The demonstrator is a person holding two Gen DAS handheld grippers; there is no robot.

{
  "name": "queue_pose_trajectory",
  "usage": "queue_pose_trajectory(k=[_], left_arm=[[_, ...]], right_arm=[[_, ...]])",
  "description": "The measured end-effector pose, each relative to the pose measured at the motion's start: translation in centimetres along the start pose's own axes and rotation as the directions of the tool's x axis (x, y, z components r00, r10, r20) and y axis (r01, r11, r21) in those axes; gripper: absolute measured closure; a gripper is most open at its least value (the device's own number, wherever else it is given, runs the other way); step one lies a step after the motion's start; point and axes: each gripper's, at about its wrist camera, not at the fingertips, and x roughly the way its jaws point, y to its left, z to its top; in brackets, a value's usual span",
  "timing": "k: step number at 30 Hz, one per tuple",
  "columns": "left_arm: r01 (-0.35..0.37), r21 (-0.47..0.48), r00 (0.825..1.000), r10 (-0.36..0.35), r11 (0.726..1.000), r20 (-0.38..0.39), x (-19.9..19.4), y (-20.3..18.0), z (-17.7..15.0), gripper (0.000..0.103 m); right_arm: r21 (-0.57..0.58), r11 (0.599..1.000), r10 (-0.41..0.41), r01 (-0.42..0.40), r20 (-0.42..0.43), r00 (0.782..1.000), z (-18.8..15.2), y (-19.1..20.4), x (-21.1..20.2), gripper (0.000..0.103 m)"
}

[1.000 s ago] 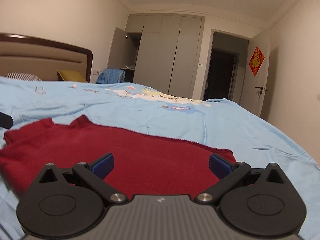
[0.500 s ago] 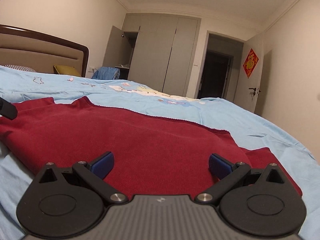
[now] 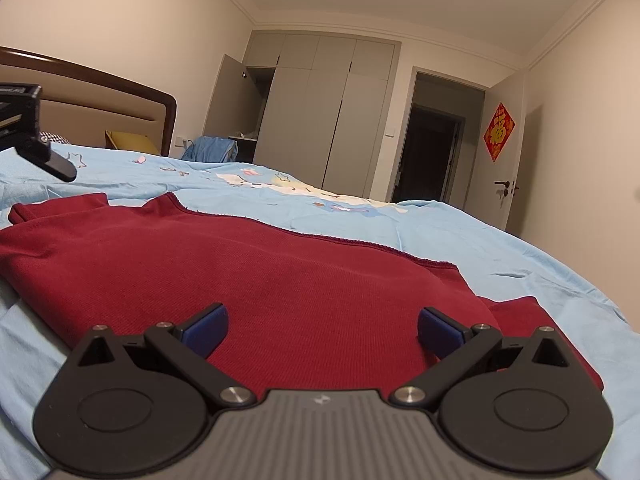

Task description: Fold small clothes

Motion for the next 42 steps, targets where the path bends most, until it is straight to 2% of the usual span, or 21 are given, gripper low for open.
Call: queue_pose_trajectory(k=[2,9,13,18,22,26,31,35,39,41,42], left_arm=[[-0.036,0.016,0.999,0.036,0.999,0.003,0.4,-0.5,0.2,0.02],[-0.107,0.072,0.994,0.106,0.992,0.013,0.7,-1.2,0.2,0.038],[-0.159,0.109,0.987,0.158,0.981,0.024,0.6,-1.5,0.3,0.065],[-0.171,0.144,0.985,0.168,0.975,0.033,0.5,-2.2,0.7,0.076],[-0.185,0.236,0.983,0.175,0.954,0.063,0.0,-4.3,0.5,0.08],[-0.187,0.368,0.982,0.162,0.911,0.097,-0.2,-7.5,0.5,0.081],[-0.138,0.514,0.989,0.093,0.847,0.113,0.0,-12.2,-0.1,0.083],[-0.083,0.618,0.995,0.035,0.782,0.089,0.4,-15.9,-1.6,0.084],[-0.014,0.707,0.999,-0.024,0.707,0.044,0.7,-19.1,-4.1,0.084],[0.036,0.731,0.999,-0.053,0.682,0.001,1.0,-20.2,-5.5,0.084],[0.06,0.733,0.998,-0.065,0.677,-0.022,1.1,-20.6,-6.1,0.084]], right_arm=[[0.0,1.0,0.0,0.0,0.0,1.0,0.0,0.0,0.0,0.0],[0.0,1.0,0.0,0.0,0.001,1.0,-0.1,0.0,0.1,0.0],[0.0,1.0,0.0,0.0,0.0,1.0,-0.1,0.0,0.0,0.0],[0.002,1.0,0.002,-0.002,0.0,1.0,-0.1,-0.1,0.0,0.0],[0.024,1.0,0.015,-0.015,0.0,1.0,-0.2,-0.8,-0.4,0.0],[0.048,0.999,0.022,-0.023,0.025,0.999,-0.3,-1.4,-1.3,0.0],[0.069,0.997,-0.026,0.02,0.083,0.996,-0.2,-2.3,-3.1,0.0],[0.116,0.986,-0.132,0.117,0.129,0.983,0.3,-4.1,-4.3,0.0],[0.214,0.951,-0.256,0.224,0.138,0.957,0.4,-6.9,-4.9,0.0],[0.249,0.931,-0.305,0.267,0.125,0.944,0.1,-8.2,-5.0,0.0],[0.26,0.923,-0.321,0.283,0.116,0.94,-0.1,-8.7,-4.9,0.0]])
